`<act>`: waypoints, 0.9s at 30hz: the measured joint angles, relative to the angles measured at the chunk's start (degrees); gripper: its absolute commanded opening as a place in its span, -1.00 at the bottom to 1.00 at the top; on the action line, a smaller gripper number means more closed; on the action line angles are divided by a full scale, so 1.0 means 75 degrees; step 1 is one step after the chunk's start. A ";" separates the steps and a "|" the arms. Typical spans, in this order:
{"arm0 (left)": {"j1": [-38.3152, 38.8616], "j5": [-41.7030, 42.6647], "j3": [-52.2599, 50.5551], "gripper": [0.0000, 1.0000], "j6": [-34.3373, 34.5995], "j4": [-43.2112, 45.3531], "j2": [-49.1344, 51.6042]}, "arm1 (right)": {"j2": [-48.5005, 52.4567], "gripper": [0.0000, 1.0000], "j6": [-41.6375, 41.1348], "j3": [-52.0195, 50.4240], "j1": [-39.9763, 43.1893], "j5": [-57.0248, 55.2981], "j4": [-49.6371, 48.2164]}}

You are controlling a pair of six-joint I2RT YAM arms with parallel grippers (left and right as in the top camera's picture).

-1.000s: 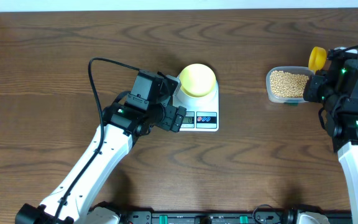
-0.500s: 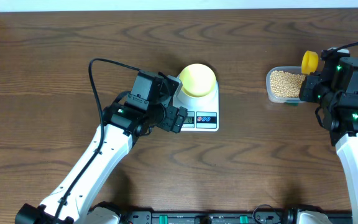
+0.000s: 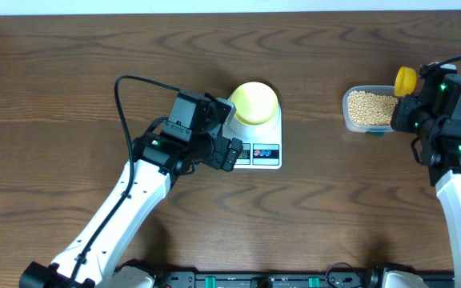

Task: Scoop item into bowl and weigh 50g on scale
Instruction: 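Tilt and lower the scoop into the soybeans with the right gripper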

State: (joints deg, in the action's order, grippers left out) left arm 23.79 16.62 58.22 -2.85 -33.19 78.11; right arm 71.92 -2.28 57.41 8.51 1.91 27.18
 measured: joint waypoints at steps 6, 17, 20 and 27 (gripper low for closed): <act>0.0000 0.0000 0.0000 0.80 0.0000 0.0000 0.0000 | 0.0589 -0.98 0.0000 0.0000 0.0050 0.0303 0.0125; 0.0000 0.0000 0.0000 0.80 0.0000 0.0000 0.0000 | 0.1096 -0.98 0.0000 0.0000 0.0050 0.0428 0.0242; 0.0000 0.0000 0.0000 0.80 0.0000 0.0000 0.0000 | 0.1096 -0.98 0.0003 0.0000 0.0050 0.0428 0.0344; 0.0000 0.0000 0.0000 0.80 0.0000 0.0003 0.0000 | 0.1110 -0.98 0.0143 -0.0003 0.0050 0.0425 0.0315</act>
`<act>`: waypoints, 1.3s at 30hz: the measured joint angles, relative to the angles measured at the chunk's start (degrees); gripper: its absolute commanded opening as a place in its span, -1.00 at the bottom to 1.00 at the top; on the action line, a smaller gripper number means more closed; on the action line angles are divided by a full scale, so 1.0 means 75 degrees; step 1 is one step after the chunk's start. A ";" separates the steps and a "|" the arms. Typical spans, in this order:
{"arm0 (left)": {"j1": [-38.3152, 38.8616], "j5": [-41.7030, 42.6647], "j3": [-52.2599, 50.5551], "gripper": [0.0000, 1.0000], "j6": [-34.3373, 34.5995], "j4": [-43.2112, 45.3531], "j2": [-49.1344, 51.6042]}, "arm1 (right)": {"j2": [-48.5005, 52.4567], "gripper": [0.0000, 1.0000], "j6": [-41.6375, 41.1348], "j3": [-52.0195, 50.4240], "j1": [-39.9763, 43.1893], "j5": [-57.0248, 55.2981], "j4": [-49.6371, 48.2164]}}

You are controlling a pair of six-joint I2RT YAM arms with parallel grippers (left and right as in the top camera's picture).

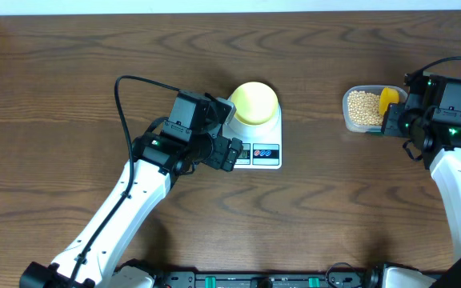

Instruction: Scoop item into bowl and weigh 50g on scale

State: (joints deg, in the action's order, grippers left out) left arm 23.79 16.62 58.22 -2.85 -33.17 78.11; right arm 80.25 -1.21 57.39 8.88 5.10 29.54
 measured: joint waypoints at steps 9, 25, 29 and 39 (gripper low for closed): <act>0.0000 0.0000 0.0000 0.80 0.0000 -0.0003 0.0000 | 0.0589 -0.98 0.0029 0.0000 0.0000 0.0006 -0.0140; 0.0000 0.0000 0.0000 0.80 0.0000 -0.0003 0.0000 | 0.0848 -0.98 0.0035 0.0000 0.0204 0.1046 -0.0090; 0.0000 0.0000 0.0000 0.80 0.0000 0.0000 0.0000 | 0.0851 -0.98 0.0041 0.0000 0.0530 0.1620 0.0079; 0.0000 0.0000 0.0000 0.81 0.0000 0.0000 0.0000 | 0.0868 -0.98 0.0239 -0.0003 0.1483 0.3238 0.0291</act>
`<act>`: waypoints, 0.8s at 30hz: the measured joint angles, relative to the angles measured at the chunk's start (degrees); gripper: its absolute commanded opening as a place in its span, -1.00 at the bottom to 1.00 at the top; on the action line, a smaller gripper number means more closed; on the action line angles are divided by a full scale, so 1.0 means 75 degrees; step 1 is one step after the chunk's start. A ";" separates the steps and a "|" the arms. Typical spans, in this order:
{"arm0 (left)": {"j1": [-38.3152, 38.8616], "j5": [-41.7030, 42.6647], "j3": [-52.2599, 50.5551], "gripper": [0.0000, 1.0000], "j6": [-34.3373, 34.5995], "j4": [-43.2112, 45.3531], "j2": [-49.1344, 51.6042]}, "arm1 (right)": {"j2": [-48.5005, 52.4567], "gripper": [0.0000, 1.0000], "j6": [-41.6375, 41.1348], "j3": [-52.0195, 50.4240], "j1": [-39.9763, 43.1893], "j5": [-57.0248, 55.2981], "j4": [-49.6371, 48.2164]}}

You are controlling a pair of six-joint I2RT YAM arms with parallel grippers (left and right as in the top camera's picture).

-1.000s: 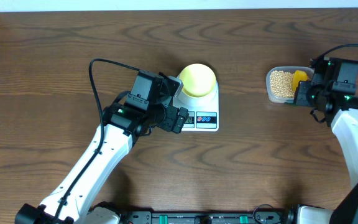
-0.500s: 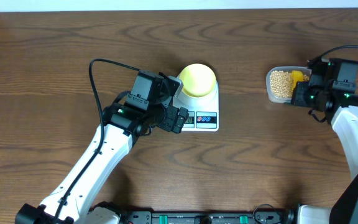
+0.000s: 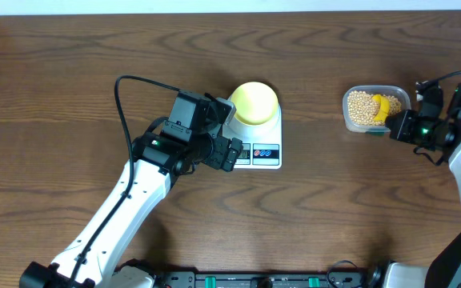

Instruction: Scoop item into bowl and weigh 50g on scale

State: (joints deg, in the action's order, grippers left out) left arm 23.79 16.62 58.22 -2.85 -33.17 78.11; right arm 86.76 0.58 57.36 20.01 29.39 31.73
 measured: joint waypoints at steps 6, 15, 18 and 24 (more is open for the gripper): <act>0.0000 0.0000 0.0000 0.80 0.0000 0.0000 0.0000 | 0.0012 -0.98 0.0070 -0.0143 0.0064 0.0294 -0.0073; 0.0000 0.0000 0.0000 0.80 0.0000 -0.0003 0.0000 | 0.0012 -0.98 0.0064 -0.0300 0.0067 0.0612 -0.0329; 0.0000 0.0000 0.0000 0.81 0.0000 0.0000 0.0000 | 0.0012 -0.98 0.0023 -0.0315 0.0067 0.0659 -0.0338; 0.0000 0.0000 0.0000 0.80 0.0000 -0.0003 0.0000 | 0.0102 -0.98 -0.0047 -0.0318 0.0067 0.0737 -0.0361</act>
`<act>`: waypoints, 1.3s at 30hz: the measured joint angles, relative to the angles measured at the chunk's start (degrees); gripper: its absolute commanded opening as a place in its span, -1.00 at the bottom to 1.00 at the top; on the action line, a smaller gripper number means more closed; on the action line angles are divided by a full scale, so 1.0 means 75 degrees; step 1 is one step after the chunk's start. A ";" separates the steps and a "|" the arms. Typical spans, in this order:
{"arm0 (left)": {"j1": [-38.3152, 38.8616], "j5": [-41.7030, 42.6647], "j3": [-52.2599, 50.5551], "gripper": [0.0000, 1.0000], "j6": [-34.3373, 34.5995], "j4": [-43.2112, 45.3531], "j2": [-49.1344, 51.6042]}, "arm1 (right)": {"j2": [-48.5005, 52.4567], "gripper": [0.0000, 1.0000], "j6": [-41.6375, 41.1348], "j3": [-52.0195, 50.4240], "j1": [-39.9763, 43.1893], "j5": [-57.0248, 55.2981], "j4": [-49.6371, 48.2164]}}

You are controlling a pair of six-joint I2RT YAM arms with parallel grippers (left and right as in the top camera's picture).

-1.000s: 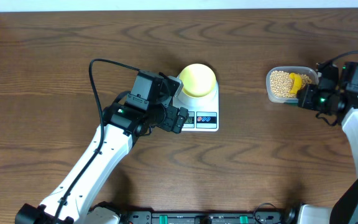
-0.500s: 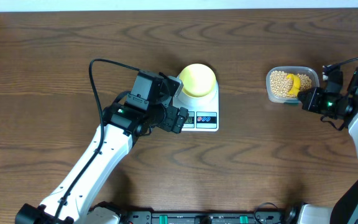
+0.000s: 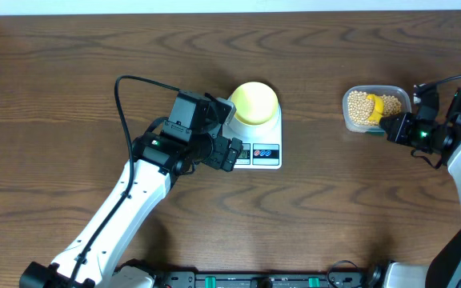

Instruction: Scoop item into bowl and weigh 50g on scale

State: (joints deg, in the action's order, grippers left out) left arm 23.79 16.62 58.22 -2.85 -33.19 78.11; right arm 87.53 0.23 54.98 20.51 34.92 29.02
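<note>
A yellow bowl [image 3: 254, 102] stands on the white scale [image 3: 264, 154] near the table's middle. At the right, a clear container [image 3: 360, 109] holds tan beans. A yellow scoop [image 3: 387, 105] lies with its cup in the beans at the container's right side. My right gripper [image 3: 396, 125] is shut on the scoop's handle, just outside the container's front right corner. My left gripper [image 3: 232, 152] rests at the scale's front left edge. Its fingers look closed, with nothing between them.
A black cable [image 3: 126, 96] loops over the left arm. The table's back edge meets a white wall strip [image 3: 230, 6]. Brown tabletop [image 3: 326, 208] stretches between the scale and the container.
My right gripper has shifted slightly left toward the container. The scoop has turned a little in the beans. The left arm, bowl and scale have not moved.
The scoop was first held high beyond the container's right corner. It was then over the container's right side, then down in the beans with the wrist drawn right. Now it still sits in the beans. The left arm stayed at the scale throughout.
</note>
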 measured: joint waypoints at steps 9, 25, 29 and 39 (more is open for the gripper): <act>0.0000 0.0000 0.0000 0.80 0.0000 0.0003 0.0000 | 0.0452 -0.98 -0.0143 0.0000 0.0256 0.0472 -0.0017; 0.0000 0.0000 0.0000 0.80 0.0000 0.0000 0.0000 | 0.0638 -0.98 -0.0175 -0.0087 0.0764 0.1827 -0.0006; 0.0000 0.0000 0.0000 0.80 0.0000 0.0003 0.0000 | 0.0638 -0.98 -0.0175 -0.0207 0.0935 0.1985 -0.0023; 0.0000 0.0000 0.0000 0.80 0.0000 0.0003 0.0000 | 0.0638 -0.98 -0.0245 -0.0289 0.1306 0.2323 -0.0023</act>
State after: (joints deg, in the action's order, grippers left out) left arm 23.79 16.62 58.22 -2.85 -33.17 78.11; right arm 92.31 -1.61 52.82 30.30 52.34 28.84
